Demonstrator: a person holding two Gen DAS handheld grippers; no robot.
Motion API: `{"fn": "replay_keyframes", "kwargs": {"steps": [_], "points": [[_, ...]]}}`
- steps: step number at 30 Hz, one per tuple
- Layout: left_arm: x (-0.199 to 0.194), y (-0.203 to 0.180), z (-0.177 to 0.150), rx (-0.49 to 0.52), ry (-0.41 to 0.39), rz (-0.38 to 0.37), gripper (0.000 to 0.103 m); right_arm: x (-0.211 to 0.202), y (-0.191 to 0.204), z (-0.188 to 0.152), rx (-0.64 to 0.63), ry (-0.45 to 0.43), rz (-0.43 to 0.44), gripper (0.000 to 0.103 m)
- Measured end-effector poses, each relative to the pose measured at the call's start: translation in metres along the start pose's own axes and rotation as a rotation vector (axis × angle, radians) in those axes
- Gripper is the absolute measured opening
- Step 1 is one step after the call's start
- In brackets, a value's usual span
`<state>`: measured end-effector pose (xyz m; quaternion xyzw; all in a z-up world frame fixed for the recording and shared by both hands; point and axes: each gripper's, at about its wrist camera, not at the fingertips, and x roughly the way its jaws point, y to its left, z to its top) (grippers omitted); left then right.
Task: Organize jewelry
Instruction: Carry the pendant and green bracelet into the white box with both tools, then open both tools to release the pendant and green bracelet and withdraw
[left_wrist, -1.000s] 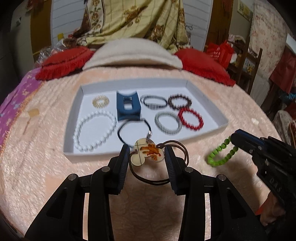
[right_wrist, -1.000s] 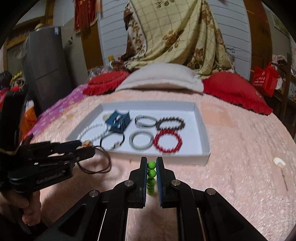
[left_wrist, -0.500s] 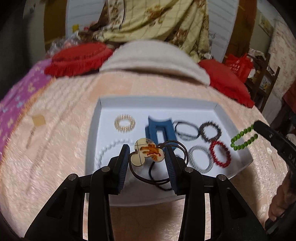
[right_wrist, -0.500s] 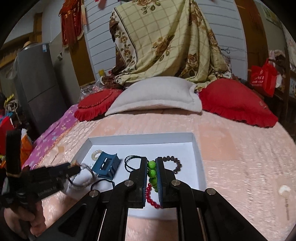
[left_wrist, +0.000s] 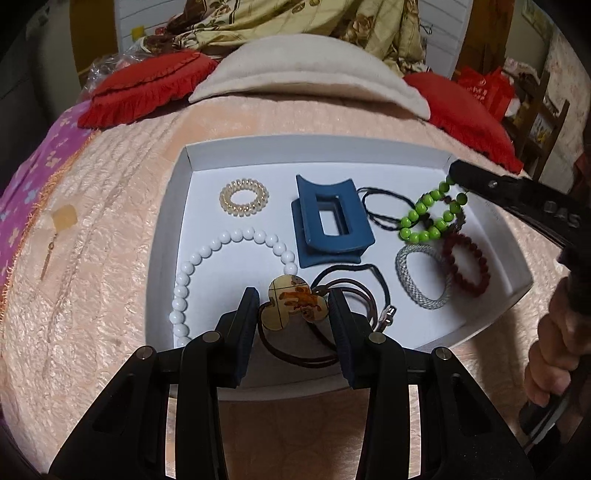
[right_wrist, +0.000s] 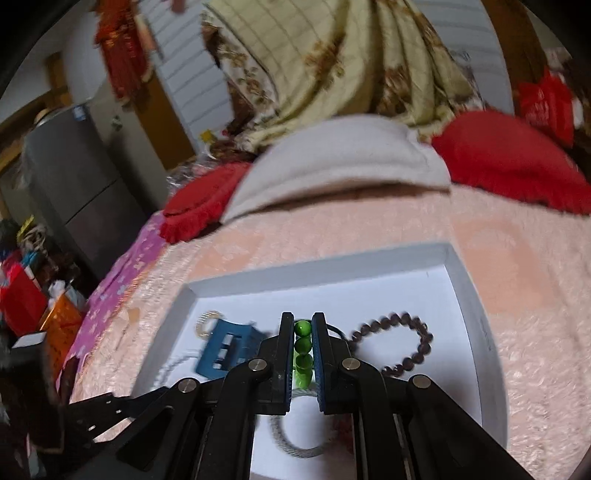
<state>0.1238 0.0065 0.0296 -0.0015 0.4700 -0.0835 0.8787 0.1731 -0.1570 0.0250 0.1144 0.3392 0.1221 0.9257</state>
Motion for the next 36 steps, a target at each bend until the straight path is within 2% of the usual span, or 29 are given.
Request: {"fn": "replay_keyframes", "kwargs": {"steps": [2,8,10,12,17,19,20,24,26,28,36], "points": [[0.004,0.001,0.0,-0.004,0.007,0.012,0.037,0.01,-0.015,-0.003,0.043,0.026,-0.044,0.009],[0.006,0.008,0.002,-0.036,0.007,0.028,0.039,0.013,-0.042,-0.005,0.119,0.046,-0.076,0.011],[0.007,0.01,0.001,-0.035,0.016,0.041,0.039,0.009,-0.046,-0.008,0.127,0.05,-0.073,0.031],[0.009,0.012,-0.001,-0.036,0.025,0.052,0.04,0.003,-0.047,-0.012,0.108,0.045,-0.093,0.037],[0.002,0.021,-0.004,-0.061,0.007,0.064,0.043,-0.011,-0.05,-0.025,0.061,0.073,-0.123,0.037],[-0.002,0.027,-0.005,-0.081,-0.006,0.066,0.054,-0.019,-0.056,-0.033,0.064,0.077,-0.135,0.037],[-0.003,0.029,-0.006,-0.09,-0.015,0.068,0.055,-0.023,-0.059,-0.036,0.068,0.08,-0.139,0.037],[-0.008,0.032,-0.016,-0.097,-0.029,0.044,0.055,-0.041,-0.064,-0.05,0.046,0.076,-0.145,0.037],[-0.01,0.027,-0.023,-0.063,-0.041,0.07,0.055,-0.048,-0.065,-0.055,0.035,0.074,-0.151,0.038],[-0.012,0.021,-0.03,-0.024,-0.05,0.106,0.055,-0.055,-0.067,-0.061,0.041,0.066,-0.116,0.038],[-0.031,0.023,-0.054,-0.058,-0.083,0.114,0.055,-0.077,-0.059,-0.083,0.036,0.105,-0.088,0.04]]}}
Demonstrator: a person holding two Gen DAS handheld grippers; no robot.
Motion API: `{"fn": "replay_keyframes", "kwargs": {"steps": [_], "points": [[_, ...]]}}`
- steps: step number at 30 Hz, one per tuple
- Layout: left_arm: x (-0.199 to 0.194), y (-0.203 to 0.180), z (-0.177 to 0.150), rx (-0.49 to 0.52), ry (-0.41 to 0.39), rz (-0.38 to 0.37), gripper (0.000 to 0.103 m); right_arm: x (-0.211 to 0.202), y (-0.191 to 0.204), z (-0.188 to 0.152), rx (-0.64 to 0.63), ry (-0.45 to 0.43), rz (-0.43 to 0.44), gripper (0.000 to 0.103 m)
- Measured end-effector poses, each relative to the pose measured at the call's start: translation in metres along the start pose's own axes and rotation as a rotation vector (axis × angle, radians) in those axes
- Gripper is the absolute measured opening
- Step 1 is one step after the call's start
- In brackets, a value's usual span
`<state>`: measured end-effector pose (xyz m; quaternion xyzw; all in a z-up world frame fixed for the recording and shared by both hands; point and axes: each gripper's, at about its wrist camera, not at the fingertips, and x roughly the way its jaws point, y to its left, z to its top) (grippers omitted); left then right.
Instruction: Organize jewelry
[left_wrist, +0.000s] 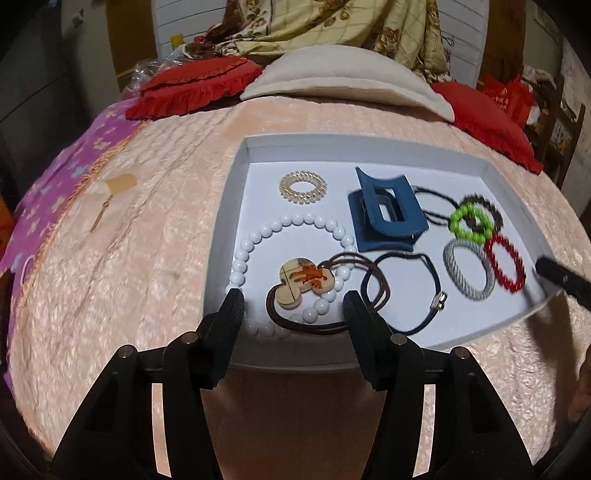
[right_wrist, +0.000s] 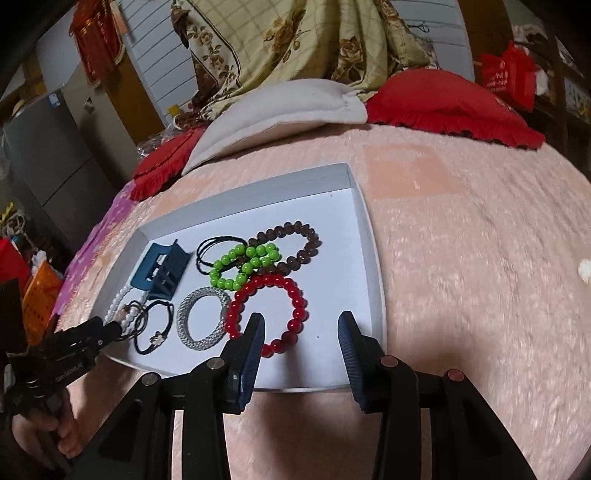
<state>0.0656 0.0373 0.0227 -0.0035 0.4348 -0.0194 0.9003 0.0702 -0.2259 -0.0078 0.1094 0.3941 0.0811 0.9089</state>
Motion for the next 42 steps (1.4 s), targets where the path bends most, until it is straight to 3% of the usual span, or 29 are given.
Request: {"fn": "replay_keyframes", "kwargs": {"steps": [2,3,4,5,6,7,8,11,16,21,25,29,33,42], "points": [[-0.016,0.005,-0.002,-0.038,-0.037,-0.012,0.056,-0.01,0.002,-0.004,0.019,-0.012,-0.01,0.04],[-0.027,0.007,-0.003,-0.055,-0.065,-0.022,0.061,-0.022,0.008,-0.007,0.002,-0.046,-0.022,0.04],[-0.042,0.009,-0.005,-0.071,-0.105,-0.034,0.077,-0.032,0.014,-0.009,-0.02,-0.074,-0.024,0.041],[-0.054,0.01,-0.007,-0.08,-0.14,-0.036,0.085,-0.044,0.024,-0.012,-0.053,-0.108,-0.018,0.045],[-0.069,0.01,-0.011,-0.088,-0.189,-0.026,0.097,-0.053,0.033,-0.016,-0.082,-0.132,-0.011,0.063],[-0.081,0.008,-0.015,-0.088,-0.22,-0.014,0.102,-0.062,0.043,-0.022,-0.108,-0.148,-0.014,0.093],[-0.087,0.006,-0.018,-0.079,-0.23,-0.015,0.103,-0.067,0.052,-0.028,-0.128,-0.16,-0.032,0.103],[-0.095,-0.006,-0.022,0.0,-0.157,0.031,0.103,-0.077,0.073,-0.043,-0.19,-0.182,-0.087,0.103],[-0.111,-0.015,-0.033,0.046,-0.188,0.085,0.103,-0.083,0.088,-0.057,-0.259,-0.214,-0.18,0.103],[-0.105,-0.027,-0.036,0.082,-0.192,0.169,0.103,-0.086,0.077,-0.06,-0.231,-0.19,-0.125,0.103],[-0.1,-0.023,-0.035,0.016,-0.162,0.134,0.103,-0.087,0.071,-0.056,-0.192,-0.184,-0.111,0.103],[-0.089,-0.033,-0.037,0.035,-0.119,0.109,0.103,-0.082,0.067,-0.056,-0.164,-0.159,-0.121,0.103],[-0.086,-0.037,-0.039,0.029,-0.089,-0.002,0.103,-0.08,0.063,-0.057,-0.149,-0.147,-0.141,0.103],[-0.086,-0.05,-0.043,0.086,-0.086,0.014,0.103,-0.075,0.068,-0.058,-0.171,-0.135,-0.175,0.103]]}}
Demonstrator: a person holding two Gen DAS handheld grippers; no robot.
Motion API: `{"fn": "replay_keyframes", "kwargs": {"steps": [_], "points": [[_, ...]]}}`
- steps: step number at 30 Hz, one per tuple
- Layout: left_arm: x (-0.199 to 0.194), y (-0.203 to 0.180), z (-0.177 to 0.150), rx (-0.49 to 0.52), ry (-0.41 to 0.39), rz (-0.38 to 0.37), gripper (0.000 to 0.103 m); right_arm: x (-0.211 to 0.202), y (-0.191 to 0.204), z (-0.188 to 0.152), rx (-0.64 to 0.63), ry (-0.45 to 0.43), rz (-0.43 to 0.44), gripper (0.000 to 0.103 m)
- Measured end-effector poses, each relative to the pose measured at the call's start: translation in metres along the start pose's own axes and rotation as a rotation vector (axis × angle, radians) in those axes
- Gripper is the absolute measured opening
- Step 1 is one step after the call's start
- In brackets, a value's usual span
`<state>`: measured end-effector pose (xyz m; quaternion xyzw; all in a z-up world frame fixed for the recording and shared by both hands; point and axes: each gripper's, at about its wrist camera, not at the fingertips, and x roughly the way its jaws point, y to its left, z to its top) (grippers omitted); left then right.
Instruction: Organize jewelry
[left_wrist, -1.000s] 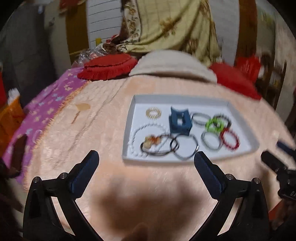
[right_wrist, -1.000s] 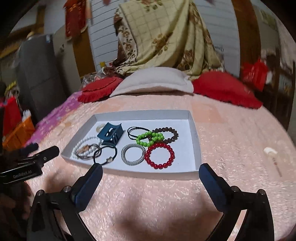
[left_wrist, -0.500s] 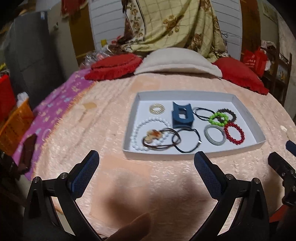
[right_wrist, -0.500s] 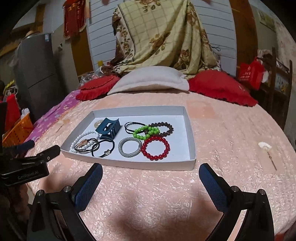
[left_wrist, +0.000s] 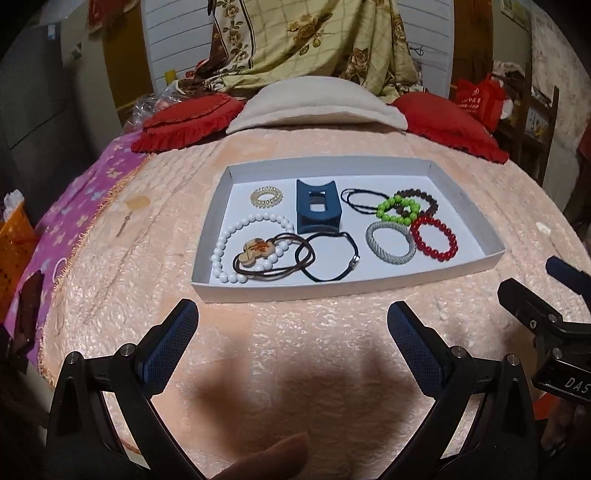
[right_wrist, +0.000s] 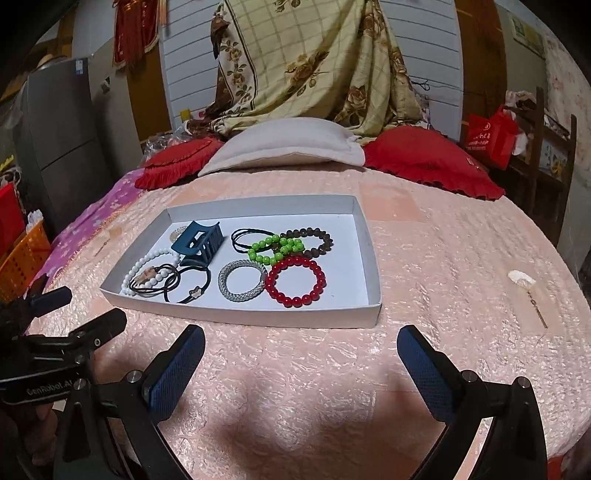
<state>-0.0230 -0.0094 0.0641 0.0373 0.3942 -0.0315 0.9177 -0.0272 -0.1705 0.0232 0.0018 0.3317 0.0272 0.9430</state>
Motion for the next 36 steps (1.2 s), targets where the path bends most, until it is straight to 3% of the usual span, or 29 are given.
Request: {"fn": "replay_keyframes", "kwargs": {"steps": [9,36], "points": [[0.001,0.011,0.0,-0.041,0.019,-0.048,0.103,0.004,0.007,-0.002,-0.03,0.012,-0.007,0.103],[0.003,0.009,0.0,-0.037,0.021,-0.051,0.103,0.002,0.01,-0.001,-0.045,0.01,-0.015,0.103]]}}
